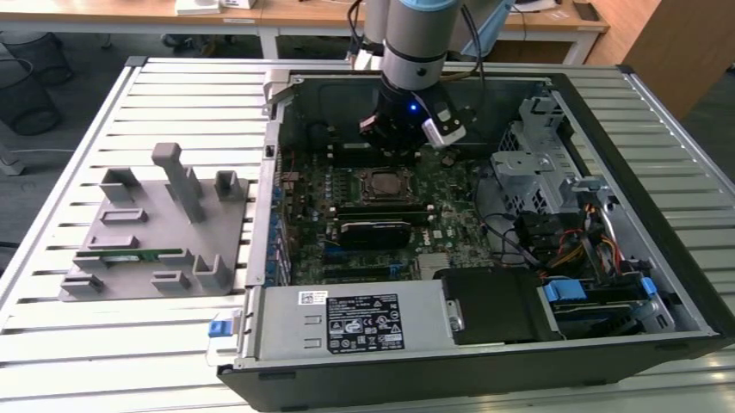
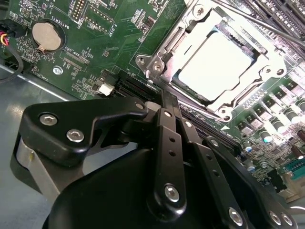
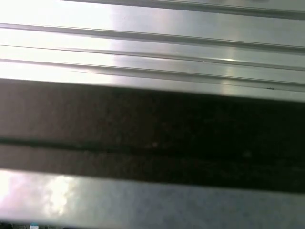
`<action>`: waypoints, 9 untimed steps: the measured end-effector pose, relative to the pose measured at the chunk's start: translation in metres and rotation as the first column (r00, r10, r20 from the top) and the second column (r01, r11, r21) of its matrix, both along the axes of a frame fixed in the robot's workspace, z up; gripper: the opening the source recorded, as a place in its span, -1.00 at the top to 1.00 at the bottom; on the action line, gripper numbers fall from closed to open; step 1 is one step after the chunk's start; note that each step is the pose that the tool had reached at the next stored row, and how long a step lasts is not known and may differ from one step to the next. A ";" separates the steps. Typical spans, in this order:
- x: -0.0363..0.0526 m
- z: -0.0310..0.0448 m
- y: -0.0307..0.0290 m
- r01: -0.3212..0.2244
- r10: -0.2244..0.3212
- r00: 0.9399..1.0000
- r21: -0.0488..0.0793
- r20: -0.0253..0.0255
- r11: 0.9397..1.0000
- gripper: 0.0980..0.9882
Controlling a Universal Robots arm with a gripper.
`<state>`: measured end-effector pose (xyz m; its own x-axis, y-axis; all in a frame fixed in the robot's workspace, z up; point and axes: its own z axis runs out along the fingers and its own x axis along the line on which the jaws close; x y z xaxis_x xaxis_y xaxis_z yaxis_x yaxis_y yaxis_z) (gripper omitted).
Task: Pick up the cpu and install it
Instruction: 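Install the first cpu locking lever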
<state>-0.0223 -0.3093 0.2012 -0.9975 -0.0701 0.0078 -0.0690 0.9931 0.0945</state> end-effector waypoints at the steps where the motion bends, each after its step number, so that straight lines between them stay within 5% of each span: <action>1: 0.0000 -0.0001 0.0000 0.000 0.000 1.000 -0.001 0.000 1.000 0.98; 9: 0.0000 -0.0029 0.0000 0.000 0.000 1.000 -0.051 0.000 0.999 0.98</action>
